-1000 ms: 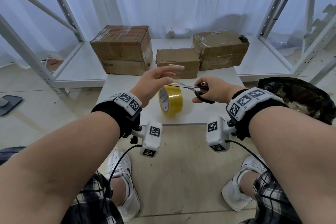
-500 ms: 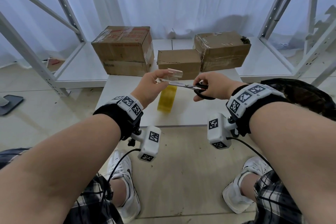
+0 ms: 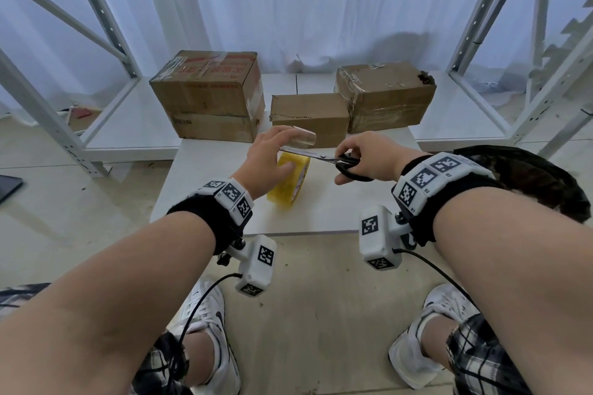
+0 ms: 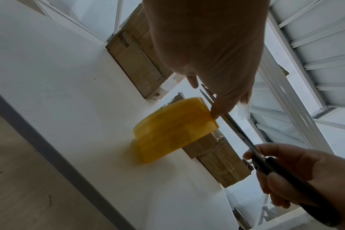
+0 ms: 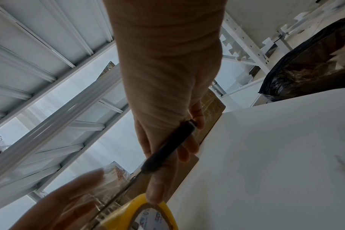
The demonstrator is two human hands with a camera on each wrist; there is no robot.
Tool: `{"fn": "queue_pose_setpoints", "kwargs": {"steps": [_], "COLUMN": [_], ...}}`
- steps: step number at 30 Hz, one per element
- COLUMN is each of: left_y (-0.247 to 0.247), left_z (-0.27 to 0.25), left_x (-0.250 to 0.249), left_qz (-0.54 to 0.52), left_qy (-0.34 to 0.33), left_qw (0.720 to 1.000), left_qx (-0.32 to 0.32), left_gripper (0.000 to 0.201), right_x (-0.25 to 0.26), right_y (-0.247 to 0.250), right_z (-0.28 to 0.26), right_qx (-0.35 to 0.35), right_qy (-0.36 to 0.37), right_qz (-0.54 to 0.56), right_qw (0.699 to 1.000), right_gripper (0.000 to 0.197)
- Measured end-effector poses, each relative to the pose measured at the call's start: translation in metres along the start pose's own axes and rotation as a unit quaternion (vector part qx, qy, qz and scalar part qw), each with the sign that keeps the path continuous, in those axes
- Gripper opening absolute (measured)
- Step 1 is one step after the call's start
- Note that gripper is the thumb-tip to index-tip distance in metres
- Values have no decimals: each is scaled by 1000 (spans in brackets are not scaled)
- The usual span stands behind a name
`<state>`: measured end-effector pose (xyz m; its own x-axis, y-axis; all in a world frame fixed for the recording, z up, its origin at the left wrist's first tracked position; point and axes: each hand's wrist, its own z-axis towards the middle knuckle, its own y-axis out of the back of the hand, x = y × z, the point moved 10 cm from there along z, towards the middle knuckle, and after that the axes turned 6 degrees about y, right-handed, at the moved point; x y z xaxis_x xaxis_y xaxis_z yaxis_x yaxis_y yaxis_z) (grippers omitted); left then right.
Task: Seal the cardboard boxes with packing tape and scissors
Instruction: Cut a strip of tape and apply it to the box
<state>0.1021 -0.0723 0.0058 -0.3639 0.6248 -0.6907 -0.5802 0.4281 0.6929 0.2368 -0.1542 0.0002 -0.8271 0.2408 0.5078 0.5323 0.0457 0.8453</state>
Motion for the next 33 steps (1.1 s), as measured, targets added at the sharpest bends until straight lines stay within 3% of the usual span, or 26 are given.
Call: {"fn": "queue_pose_setpoints", "kwargs": {"steps": [8, 25, 33], "left_y": [-10, -15, -20], "left_z": [15, 26, 29], "left_x": [8, 5, 5], "left_qz": [17, 19, 24], "left_qy": [17, -11, 4], "left_qw": [999, 999, 999], "left_qx": [25, 42, 49], "left_gripper": [58, 63, 61], "right_x": [-5, -17, -18], "right_y": [8, 2, 8], "right_z": [7, 15, 15], "right_qx": [8, 24, 5], "right_qy": [-5, -5, -5], "right_qz": [-7, 18, -26], "right_qw": [1000, 1000, 1000], "right_gripper": [47, 46, 43]}}
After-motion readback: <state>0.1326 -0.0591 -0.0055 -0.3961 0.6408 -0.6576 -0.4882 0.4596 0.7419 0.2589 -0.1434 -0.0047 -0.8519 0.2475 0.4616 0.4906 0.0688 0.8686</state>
